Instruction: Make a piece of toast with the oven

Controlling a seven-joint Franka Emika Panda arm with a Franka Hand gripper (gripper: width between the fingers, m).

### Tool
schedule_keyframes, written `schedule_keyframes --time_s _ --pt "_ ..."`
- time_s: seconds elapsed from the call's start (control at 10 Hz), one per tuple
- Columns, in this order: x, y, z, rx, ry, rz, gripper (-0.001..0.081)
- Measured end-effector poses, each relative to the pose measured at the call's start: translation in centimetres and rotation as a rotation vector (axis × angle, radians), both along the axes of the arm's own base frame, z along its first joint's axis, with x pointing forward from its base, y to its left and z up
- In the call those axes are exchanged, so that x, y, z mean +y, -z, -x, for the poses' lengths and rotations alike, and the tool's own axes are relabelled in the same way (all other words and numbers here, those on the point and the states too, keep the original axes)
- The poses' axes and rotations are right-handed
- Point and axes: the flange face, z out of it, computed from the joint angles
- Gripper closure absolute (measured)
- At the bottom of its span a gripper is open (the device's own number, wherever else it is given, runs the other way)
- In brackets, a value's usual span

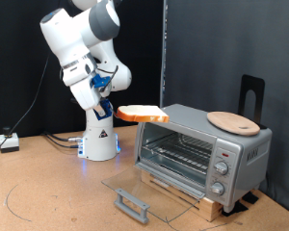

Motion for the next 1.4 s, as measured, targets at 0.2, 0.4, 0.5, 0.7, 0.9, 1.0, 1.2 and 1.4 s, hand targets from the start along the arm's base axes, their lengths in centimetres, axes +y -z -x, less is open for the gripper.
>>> schedule_keyframes --time_s 0.2,0.4,0.5,0.7,0.9,1.0,1.2,1.4 --pt "-0.4 3.3 0.1 0.013 -0.039 0.021 0.0387" --pt "-1.0 6.5 -0.1 0.034 -0.071 0.041 0.0387" --pt "-1.5 8.0 -0.3 0.04 -0.086 0.054 0.0387" --pt "-2.4 10.7 -1.0 0.06 -0.091 0.083 0.0387" --pt "-2.5 12.7 -2.0 0.055 -0.111 0.1 0.0387" --pt "-1.9 13.2 -2.4 0.042 -0.136 0.099 0.0387" --pt "-0.3 13.3 -2.9 0.011 -0.185 0.083 0.0387" --pt "1.1 12.7 -3.0 -0.014 -0.207 0.073 0.0387"
